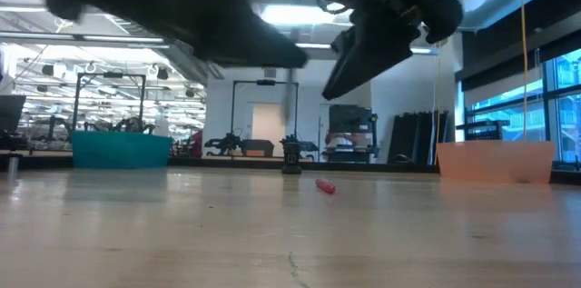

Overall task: Sort crayons/erasers/pens/pencils in bins
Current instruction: Put the gray crayon into the yellow bin

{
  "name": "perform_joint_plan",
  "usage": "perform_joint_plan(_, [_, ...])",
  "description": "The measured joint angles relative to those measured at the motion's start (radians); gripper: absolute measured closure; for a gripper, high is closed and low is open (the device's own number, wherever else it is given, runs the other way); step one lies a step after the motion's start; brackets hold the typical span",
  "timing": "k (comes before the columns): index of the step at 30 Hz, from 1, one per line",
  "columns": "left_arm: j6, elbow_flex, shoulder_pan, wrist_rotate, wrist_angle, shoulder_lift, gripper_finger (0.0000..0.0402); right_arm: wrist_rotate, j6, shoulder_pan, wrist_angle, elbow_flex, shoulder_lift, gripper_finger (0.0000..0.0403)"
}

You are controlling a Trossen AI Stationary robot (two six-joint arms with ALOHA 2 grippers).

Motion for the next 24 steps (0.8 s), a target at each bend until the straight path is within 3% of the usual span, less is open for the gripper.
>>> perform_joint_plan(4, [-0.231,0.016,-0.075,0.023,-0.386,-0.154,0.0377,0.146,0.012,-0.011,-0.047,0.0,-0.047,0.0235])
perform_joint_plan(7, [-0.555,0.091,-0.135,0.096,-0.738,-0.282,0.0384,0.176,0.009,-0.013,-0.036,0.0,-0.063,0.0214])
perform_joint_plan(11, [-0.975,0.247,-0.202,0.259,-1.078,-0.381,0.0386,0.179,0.011,-0.031,-0.03,0.0,-0.061,0.0208])
perform_joint_plan(16, [-1.134,0.381,-0.324,0.283,-1.368,-0.394,0.0386,0.18,0.035,-0.044,-0.001,-0.008,-0.056,0.0207])
perform_joint_plan(20, [-1.35,0.378,-0.435,0.281,-1.541,-0.393,0.0387,0.179,0.053,-0.044,0.0,-0.038,-0.056,0.0207])
perform_joint_plan(24, [-1.623,0.372,-0.554,0.371,-1.729,-0.385,0.0387,0.18,0.082,-0.046,0.003,-0.078,-0.056,0.0207])
